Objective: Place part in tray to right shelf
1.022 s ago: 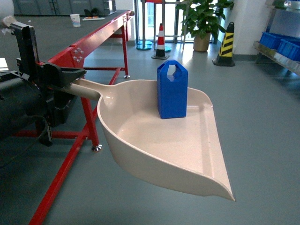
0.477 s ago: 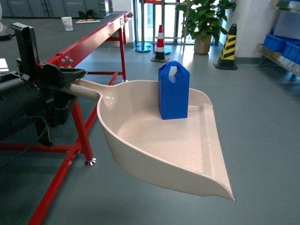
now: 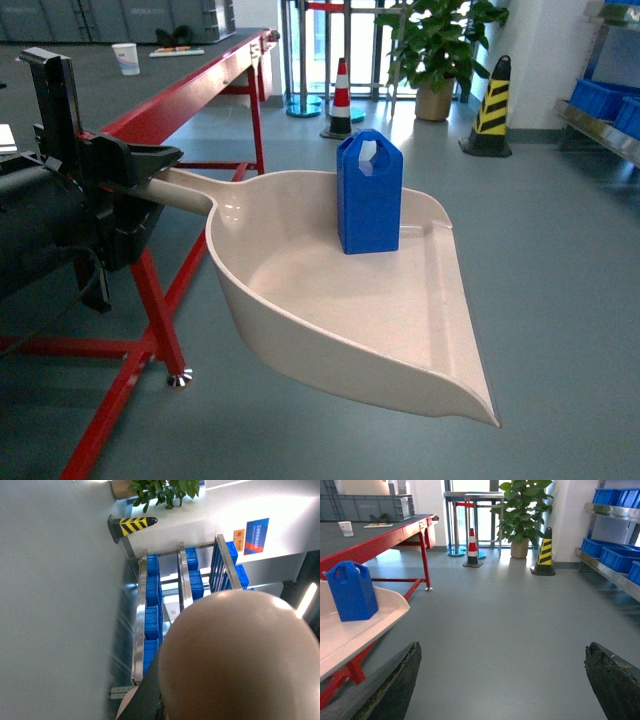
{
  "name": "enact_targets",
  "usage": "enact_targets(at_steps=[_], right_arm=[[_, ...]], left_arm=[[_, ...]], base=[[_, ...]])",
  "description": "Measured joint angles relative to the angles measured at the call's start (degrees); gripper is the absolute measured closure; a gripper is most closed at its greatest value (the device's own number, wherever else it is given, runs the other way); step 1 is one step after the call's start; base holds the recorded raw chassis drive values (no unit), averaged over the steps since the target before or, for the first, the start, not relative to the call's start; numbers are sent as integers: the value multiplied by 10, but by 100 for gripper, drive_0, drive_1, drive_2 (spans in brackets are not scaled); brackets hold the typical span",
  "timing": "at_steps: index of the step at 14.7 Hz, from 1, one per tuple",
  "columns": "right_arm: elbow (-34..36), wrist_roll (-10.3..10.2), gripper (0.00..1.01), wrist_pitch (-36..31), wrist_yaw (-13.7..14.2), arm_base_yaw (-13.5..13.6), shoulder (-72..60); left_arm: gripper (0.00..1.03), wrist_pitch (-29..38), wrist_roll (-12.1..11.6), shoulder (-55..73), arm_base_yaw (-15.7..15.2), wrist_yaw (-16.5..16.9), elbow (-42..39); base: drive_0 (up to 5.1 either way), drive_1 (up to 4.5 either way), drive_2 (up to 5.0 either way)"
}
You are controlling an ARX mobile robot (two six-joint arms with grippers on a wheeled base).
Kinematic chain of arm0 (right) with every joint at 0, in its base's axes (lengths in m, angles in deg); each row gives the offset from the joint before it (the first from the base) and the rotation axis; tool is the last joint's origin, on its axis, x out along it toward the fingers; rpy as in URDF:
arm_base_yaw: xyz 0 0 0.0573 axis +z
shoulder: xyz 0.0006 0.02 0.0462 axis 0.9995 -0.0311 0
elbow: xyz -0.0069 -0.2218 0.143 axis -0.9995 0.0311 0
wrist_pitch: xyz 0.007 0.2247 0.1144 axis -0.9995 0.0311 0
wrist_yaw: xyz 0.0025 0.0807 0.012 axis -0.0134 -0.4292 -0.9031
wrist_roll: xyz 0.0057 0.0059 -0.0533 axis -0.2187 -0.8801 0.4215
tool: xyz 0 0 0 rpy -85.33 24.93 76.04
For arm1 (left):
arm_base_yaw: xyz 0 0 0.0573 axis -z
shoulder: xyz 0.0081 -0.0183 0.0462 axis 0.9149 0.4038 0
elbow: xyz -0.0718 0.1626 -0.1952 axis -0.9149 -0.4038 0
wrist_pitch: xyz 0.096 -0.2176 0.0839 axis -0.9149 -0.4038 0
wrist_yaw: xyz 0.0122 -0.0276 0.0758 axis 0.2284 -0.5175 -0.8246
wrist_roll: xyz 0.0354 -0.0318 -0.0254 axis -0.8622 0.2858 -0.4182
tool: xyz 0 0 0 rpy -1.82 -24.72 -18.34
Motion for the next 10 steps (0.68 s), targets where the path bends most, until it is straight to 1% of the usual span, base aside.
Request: enact_targets(at_steps=[5,9,10], right_arm=[[0,0,3,-2,0,0,0],[0,0,3,0,0,0,0],[0,0,3,0,0,0,0]], left_arm=[[87,0,0,0,0,0,0],[87,-2,0,0,0,0,2],[87,1,0,0,-1,0,2]], base=[[8,423,-407],[0,0,0],[-124,-124,-124]])
